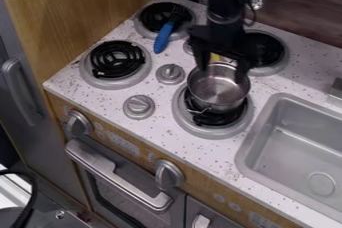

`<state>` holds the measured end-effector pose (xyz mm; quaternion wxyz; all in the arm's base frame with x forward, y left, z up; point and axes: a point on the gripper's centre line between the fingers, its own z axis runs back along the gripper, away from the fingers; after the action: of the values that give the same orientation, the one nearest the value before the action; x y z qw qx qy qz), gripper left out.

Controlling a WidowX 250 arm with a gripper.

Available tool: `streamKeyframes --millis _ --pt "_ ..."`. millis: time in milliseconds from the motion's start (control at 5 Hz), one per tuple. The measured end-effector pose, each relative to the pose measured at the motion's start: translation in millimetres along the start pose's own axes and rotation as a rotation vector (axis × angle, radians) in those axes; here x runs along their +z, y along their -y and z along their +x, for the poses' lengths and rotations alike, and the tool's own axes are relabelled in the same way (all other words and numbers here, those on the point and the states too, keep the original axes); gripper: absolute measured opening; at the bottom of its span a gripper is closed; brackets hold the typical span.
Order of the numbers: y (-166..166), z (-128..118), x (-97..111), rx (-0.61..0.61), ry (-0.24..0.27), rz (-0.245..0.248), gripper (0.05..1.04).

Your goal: Moved the silver pot to the front left burner

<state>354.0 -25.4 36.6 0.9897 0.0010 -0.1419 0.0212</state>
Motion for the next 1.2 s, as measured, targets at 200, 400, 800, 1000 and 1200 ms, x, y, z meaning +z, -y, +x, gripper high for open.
streamKeyframes --millis 200,400,800,1000,1200 --pt "6 -7 -32 -0.027 -0.081 0.038 0.996" --pt "3 -2 -49 -0.023 -0.107 0.066 0.996" --pt "-1 -20 -79 -0.023 -0.214 0.097 0.947" --pt "-2 -21 -80 -0.033 -0.220 0.105 0.665" --pt "-8 -16 -80 -0.039 -0.206 0.119 0.372"
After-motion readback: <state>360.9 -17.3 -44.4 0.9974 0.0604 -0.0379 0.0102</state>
